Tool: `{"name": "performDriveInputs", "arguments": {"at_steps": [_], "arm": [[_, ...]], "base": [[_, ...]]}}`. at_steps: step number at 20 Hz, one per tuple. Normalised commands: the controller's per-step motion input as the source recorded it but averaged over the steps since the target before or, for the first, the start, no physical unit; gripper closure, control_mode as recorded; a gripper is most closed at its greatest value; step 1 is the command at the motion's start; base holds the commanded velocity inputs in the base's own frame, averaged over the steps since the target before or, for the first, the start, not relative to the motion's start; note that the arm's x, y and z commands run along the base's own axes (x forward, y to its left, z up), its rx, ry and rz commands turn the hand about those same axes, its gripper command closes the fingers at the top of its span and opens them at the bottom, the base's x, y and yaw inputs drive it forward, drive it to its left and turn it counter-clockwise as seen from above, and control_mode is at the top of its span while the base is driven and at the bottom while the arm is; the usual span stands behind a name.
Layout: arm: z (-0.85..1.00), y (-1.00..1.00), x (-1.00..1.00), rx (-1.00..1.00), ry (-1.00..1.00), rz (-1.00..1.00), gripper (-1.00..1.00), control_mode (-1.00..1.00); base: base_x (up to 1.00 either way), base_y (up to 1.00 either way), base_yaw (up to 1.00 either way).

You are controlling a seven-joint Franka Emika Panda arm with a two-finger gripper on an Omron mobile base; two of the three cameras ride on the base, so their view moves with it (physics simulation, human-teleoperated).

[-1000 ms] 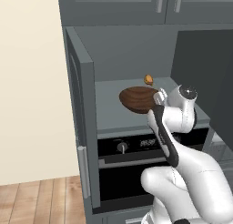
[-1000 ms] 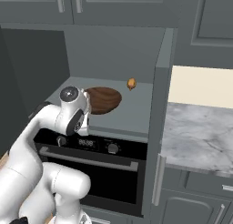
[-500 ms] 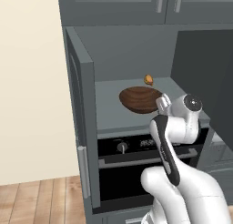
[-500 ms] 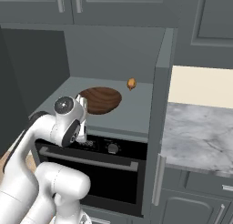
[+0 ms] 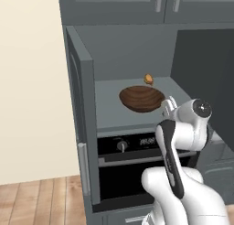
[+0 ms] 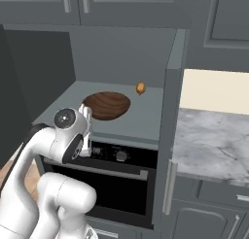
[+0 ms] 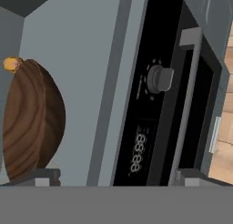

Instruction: Pick the mug and place it in the sink. Pick the bowl and place it in the open cabinet and then close the cabinet.

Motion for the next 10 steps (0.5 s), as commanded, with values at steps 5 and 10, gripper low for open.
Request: {"name": "performDriveInputs", "arguments": {"at_steps": [5,10], "arm": [[0.0,0.0,0.0,0.0,0.0,0.0,-1.0,1.0],[0.0,0.0,0.0,0.0,0.0,0.0,-1.0,1.0]], "base": [[-0.4,0.0,0.0],[-0.24,0.0,0.0]]}}
